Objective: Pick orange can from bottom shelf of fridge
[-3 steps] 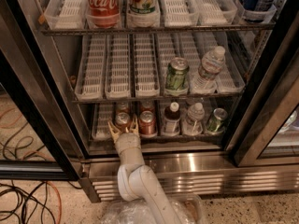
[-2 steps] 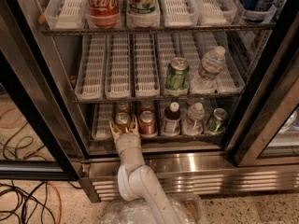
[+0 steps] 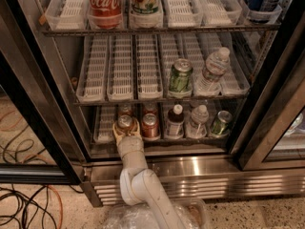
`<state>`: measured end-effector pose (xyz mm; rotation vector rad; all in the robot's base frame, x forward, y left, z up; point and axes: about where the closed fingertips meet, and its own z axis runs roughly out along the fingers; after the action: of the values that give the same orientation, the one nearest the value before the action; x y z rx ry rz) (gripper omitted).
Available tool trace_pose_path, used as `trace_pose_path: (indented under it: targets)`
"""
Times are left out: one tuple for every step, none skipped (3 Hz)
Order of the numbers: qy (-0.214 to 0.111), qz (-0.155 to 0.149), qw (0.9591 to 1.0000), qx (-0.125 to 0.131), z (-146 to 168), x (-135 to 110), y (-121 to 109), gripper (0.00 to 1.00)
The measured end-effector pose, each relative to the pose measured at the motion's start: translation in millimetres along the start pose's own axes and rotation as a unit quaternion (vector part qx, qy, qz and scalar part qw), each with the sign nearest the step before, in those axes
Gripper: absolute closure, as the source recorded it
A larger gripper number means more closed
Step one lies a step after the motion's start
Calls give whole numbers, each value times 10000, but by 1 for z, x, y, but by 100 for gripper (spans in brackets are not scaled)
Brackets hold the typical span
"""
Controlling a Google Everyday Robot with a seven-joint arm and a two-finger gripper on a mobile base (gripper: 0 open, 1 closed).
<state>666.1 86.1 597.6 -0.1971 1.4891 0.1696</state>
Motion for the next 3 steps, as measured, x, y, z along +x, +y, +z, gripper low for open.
trace_pose_path:
  targets:
    - [0,1,10000,0,0,0,0,100]
    - [-90,70,9999,-47,-8,-6,3,100]
    - [-171,85,9998,-69,-13,-11,4,100]
